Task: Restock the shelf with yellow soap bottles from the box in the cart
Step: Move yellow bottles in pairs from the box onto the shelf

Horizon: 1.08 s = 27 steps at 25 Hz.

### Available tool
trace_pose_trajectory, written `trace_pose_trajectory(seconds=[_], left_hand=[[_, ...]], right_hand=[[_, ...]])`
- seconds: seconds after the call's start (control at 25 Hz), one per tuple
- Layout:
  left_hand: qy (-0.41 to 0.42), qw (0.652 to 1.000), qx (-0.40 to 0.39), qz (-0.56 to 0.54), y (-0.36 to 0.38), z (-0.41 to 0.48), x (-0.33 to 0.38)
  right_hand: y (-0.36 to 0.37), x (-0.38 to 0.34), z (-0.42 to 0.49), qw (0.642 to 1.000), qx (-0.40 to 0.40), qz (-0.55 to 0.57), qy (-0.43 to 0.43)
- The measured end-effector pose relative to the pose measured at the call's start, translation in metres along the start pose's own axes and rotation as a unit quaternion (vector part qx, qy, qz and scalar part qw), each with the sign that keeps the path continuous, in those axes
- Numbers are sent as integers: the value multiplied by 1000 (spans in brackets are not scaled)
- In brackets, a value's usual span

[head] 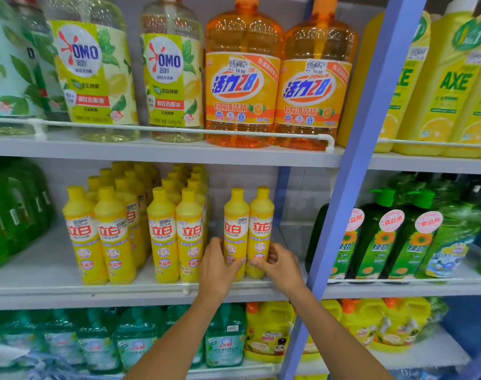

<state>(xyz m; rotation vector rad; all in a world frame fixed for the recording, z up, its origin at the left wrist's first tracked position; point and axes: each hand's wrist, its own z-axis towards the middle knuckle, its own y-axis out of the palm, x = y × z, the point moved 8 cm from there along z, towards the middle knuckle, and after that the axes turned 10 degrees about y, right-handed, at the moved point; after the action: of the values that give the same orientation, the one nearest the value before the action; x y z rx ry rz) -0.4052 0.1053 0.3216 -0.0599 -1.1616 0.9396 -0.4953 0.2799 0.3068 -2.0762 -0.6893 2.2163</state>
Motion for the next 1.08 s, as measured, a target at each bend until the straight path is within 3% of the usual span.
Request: trace_pose_trajectory(seconds=[0.16, 0.36, 0.56, 0.72, 1.08], left_hand=[[-32, 999, 16, 19, 3, 7, 1], [-27, 999, 29, -34, 7, 3, -14], [-36, 998, 53, -22, 10, 2, -15], [-66, 997, 45, -12, 15, 22, -16], [-94, 988, 102, -60, 54, 83, -58]], right_hand=[[1, 0, -3, 1000, -10, -1, -1], [4, 2, 0, 1000, -23, -18, 0], [6, 2, -2, 991, 109, -75, 19], [12, -2, 16, 988, 114, -100, 16], [31, 9, 95, 994, 104, 14, 39]])
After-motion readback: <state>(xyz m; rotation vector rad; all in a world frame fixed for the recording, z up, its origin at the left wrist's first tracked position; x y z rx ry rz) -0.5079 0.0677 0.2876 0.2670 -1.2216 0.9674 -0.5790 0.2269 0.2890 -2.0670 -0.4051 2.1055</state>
